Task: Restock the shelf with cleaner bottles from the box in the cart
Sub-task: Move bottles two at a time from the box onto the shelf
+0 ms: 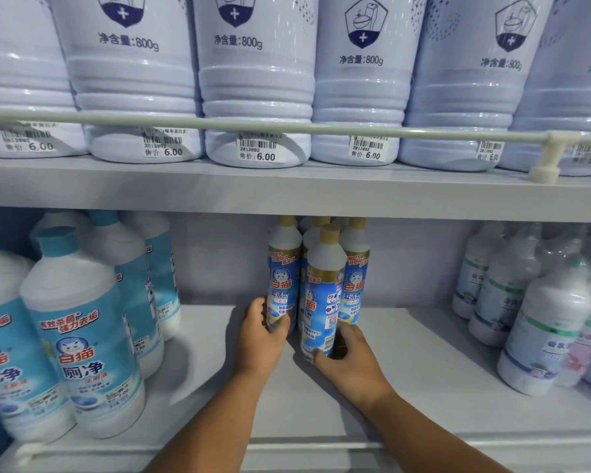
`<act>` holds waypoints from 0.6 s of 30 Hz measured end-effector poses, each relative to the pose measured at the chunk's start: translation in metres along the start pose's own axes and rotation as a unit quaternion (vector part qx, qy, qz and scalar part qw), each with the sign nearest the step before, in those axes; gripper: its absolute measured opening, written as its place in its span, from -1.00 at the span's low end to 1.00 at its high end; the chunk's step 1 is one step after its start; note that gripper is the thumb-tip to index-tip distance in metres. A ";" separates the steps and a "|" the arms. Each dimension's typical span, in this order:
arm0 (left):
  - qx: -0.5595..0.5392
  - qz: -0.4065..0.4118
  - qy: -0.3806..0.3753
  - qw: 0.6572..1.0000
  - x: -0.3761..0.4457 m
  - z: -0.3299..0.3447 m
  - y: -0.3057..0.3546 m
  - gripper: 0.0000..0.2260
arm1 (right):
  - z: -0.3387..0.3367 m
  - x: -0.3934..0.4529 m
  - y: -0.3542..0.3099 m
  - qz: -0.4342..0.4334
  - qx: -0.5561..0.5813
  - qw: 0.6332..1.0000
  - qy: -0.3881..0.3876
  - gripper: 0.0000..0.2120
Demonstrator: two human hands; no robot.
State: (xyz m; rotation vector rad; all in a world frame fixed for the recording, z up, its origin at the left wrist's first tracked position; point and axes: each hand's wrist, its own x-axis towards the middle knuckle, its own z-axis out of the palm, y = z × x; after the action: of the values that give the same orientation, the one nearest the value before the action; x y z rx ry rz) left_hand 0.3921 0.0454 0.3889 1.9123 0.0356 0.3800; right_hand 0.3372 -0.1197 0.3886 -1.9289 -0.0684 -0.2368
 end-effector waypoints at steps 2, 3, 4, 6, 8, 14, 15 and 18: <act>0.013 -0.001 0.006 1.000 0.002 0.001 0.000 -0.67 | 0.000 -0.001 0.000 0.022 0.050 0.998 -0.010 -0.53; 0.016 0.001 0.006 1.000 0.002 0.000 0.001 -0.67 | -0.001 -0.001 0.000 0.032 0.068 0.997 -0.015 -0.54; 0.015 0.001 0.004 1.000 0.002 0.000 0.002 -0.67 | 0.000 -0.001 -0.001 0.037 0.074 0.996 -0.013 -0.54; 0.016 -0.003 0.000 1.000 0.002 -0.001 0.002 -0.68 | 0.000 -0.001 0.000 0.026 0.046 0.999 0.005 -0.55; 0.007 -0.013 -0.004 1.000 -0.001 -0.005 0.005 -0.66 | 0.000 -0.001 -0.002 0.004 0.019 1.000 0.014 -0.57; 0.017 0.008 0.010 1.000 -0.020 -0.017 0.025 -0.86 | -0.002 -0.005 -0.007 -0.017 0.008 1.000 -0.018 -0.63; -0.003 0.004 -0.026 1.000 -0.024 -0.017 0.027 -0.87 | -0.003 -0.006 -0.008 -0.009 0.012 1.000 -0.022 -0.66; -0.015 0.007 -0.121 0.992 -0.036 -0.013 0.031 -0.67 | -0.006 -0.010 -0.018 0.005 0.025 0.998 -0.052 -0.75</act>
State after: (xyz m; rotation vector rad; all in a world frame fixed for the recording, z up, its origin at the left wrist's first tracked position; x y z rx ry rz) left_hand 0.3496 0.0384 0.4127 1.9169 -0.1434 0.1542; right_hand 0.3231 -0.1184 0.4054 -1.8902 -0.1329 -0.1275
